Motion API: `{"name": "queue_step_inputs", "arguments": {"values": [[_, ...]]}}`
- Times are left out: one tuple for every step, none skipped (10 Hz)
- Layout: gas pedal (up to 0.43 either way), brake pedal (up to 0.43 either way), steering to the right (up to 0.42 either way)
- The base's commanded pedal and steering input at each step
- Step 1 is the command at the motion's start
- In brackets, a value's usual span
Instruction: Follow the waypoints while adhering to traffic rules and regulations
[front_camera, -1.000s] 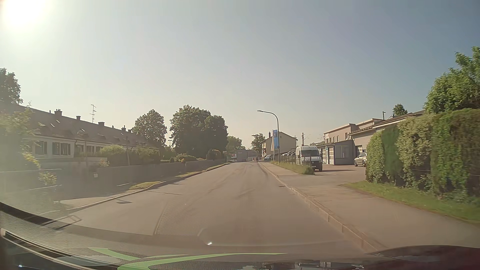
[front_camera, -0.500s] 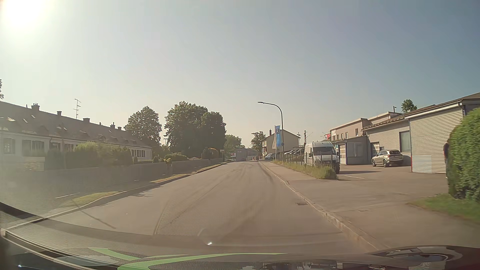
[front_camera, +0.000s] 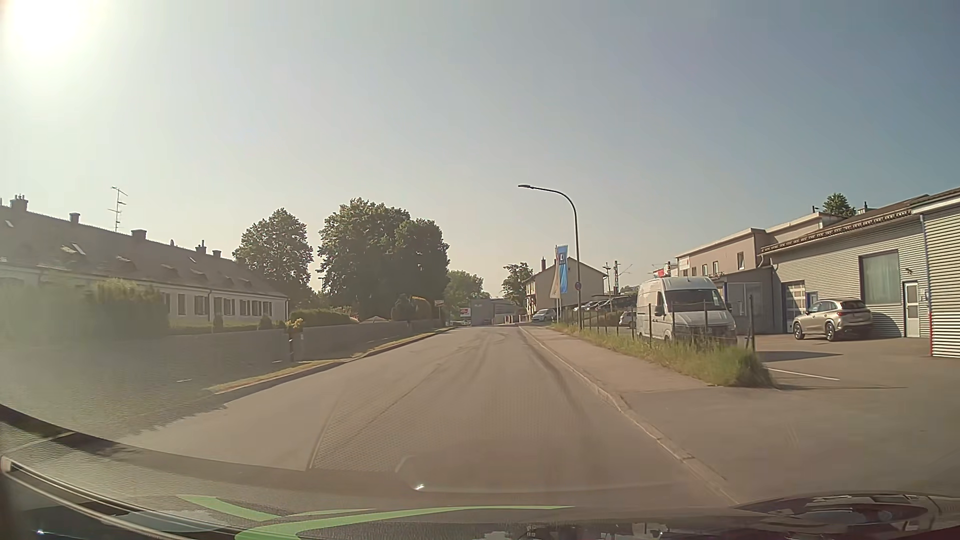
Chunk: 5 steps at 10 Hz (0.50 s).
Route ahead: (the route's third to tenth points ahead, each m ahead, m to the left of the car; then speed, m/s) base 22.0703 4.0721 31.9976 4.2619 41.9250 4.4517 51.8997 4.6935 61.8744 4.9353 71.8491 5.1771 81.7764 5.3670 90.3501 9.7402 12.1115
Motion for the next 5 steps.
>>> {"name": "queue_step_inputs", "arguments": {"values": [[0.087, 0.000, -0.003], [0.087, 0.000, -0.003], [0.087, 0.000, -0.003], [0.087, 0.000, -0.003], [0.087, 0.000, -0.003]]}}
